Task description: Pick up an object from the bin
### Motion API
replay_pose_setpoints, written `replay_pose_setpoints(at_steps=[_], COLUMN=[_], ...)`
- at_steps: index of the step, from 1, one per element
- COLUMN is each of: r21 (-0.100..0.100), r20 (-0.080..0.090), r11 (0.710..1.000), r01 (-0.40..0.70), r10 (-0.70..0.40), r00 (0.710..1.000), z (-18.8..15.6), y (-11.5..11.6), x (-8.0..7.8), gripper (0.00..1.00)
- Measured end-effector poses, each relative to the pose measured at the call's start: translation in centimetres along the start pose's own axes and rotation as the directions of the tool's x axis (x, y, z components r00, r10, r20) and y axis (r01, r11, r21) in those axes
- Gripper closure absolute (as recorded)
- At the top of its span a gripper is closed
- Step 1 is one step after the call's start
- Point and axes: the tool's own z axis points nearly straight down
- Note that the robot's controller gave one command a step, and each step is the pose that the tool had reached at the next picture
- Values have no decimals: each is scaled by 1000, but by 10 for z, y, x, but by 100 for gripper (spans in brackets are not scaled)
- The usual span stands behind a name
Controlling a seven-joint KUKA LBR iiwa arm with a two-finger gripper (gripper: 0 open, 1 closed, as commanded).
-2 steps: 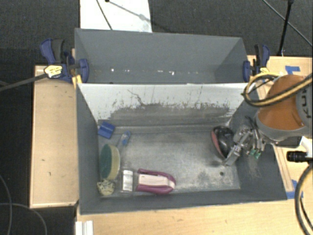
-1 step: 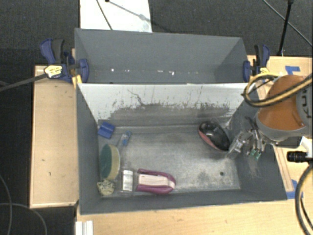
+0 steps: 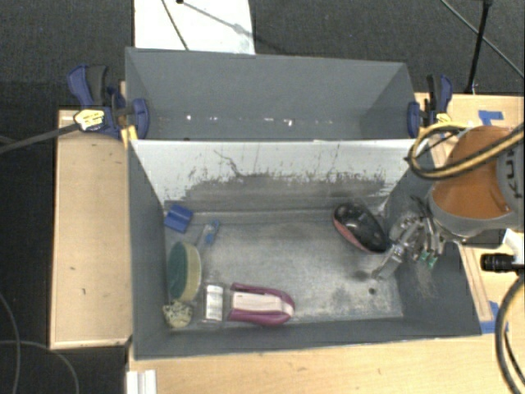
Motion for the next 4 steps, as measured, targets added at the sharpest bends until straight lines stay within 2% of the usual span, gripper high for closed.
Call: replay_pose_setpoints(at_steps=[1, 2, 3, 4], r21=[-1, 0, -3, -1], r20=[3, 1, 7, 2], r11=[1000, 1000, 999, 999], r01=[30, 32, 40, 41], r10=[-30, -32, -40, -41], r00=[1000, 1000, 999, 999], z=[17, 16, -53, -49], y=[20, 19, 14, 13], x=[-20, -19, 5, 6], gripper=[0, 100, 100, 0])
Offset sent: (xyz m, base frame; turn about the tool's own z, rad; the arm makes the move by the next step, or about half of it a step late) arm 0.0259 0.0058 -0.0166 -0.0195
